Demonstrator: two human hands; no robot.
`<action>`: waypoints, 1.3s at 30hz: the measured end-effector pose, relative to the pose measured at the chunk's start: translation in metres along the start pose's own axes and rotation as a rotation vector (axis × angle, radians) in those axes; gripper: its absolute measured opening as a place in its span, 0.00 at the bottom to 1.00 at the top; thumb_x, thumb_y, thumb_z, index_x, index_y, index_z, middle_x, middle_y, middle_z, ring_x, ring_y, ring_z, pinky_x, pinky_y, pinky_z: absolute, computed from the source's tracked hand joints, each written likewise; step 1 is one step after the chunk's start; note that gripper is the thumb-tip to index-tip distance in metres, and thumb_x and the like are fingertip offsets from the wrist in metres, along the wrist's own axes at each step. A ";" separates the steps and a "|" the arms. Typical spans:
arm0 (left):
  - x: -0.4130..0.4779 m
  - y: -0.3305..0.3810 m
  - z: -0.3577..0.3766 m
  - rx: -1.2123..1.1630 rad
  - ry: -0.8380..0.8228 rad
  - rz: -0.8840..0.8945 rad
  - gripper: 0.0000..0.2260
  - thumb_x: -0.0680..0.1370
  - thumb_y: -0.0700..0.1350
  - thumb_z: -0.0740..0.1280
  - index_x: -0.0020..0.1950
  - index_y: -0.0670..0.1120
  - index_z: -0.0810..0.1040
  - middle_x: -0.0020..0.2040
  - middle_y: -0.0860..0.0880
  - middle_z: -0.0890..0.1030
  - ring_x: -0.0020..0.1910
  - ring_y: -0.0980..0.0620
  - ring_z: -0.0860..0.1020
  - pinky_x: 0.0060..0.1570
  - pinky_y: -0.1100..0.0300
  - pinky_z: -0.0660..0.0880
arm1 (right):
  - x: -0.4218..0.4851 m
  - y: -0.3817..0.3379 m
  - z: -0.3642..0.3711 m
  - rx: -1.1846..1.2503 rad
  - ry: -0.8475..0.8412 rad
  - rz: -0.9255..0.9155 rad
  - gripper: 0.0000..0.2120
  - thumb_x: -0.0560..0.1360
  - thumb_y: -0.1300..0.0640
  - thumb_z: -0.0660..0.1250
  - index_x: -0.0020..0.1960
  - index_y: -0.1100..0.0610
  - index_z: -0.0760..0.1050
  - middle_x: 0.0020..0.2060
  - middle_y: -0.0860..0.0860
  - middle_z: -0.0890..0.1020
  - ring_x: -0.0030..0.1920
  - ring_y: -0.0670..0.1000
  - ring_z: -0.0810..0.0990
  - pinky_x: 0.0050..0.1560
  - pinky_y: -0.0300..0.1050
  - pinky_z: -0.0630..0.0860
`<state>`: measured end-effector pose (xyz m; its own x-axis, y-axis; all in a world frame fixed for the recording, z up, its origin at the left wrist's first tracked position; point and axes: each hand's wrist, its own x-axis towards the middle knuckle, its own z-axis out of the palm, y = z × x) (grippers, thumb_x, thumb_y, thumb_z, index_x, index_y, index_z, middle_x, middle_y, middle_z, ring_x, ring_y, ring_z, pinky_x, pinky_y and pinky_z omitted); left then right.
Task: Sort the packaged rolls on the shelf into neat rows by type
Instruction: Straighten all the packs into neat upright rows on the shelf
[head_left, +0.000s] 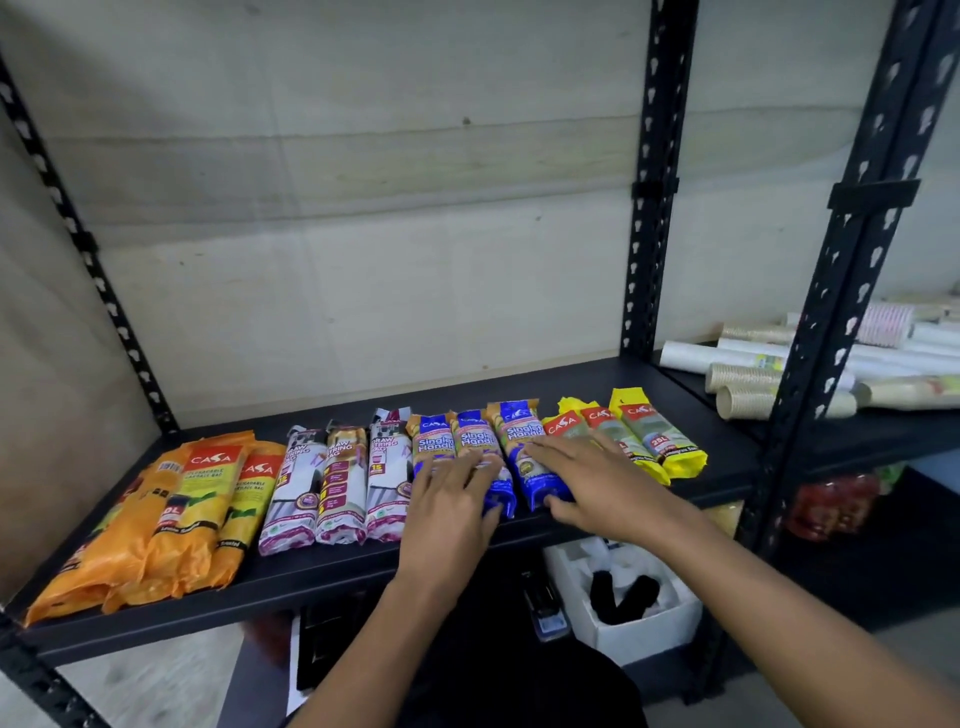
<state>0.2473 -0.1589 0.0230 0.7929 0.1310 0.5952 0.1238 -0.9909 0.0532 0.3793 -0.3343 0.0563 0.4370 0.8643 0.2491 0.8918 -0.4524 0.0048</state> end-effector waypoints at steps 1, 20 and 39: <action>0.000 0.001 0.001 -0.016 -0.008 0.007 0.25 0.71 0.48 0.76 0.67 0.50 0.76 0.66 0.49 0.77 0.62 0.46 0.76 0.68 0.44 0.66 | 0.000 0.001 0.003 -0.015 0.007 -0.013 0.32 0.77 0.44 0.62 0.78 0.48 0.56 0.77 0.46 0.61 0.74 0.49 0.63 0.78 0.56 0.44; -0.008 -0.009 -0.008 -0.098 -0.053 0.054 0.36 0.70 0.55 0.75 0.76 0.55 0.65 0.73 0.49 0.68 0.69 0.46 0.68 0.70 0.46 0.65 | -0.005 -0.002 0.006 0.002 0.058 -0.038 0.43 0.71 0.31 0.64 0.79 0.43 0.49 0.78 0.47 0.56 0.78 0.51 0.51 0.76 0.49 0.45; -0.028 -0.048 -0.024 -0.088 -0.136 0.003 0.31 0.79 0.55 0.67 0.79 0.52 0.60 0.78 0.50 0.63 0.75 0.49 0.64 0.75 0.48 0.58 | 0.015 -0.075 0.016 -0.009 0.096 0.005 0.34 0.76 0.42 0.60 0.79 0.46 0.53 0.77 0.51 0.60 0.78 0.55 0.56 0.75 0.61 0.48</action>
<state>0.2047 -0.1158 0.0233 0.8674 0.1248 0.4818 0.0730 -0.9895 0.1248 0.3204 -0.2839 0.0439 0.4282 0.8370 0.3406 0.8883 -0.4591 0.0114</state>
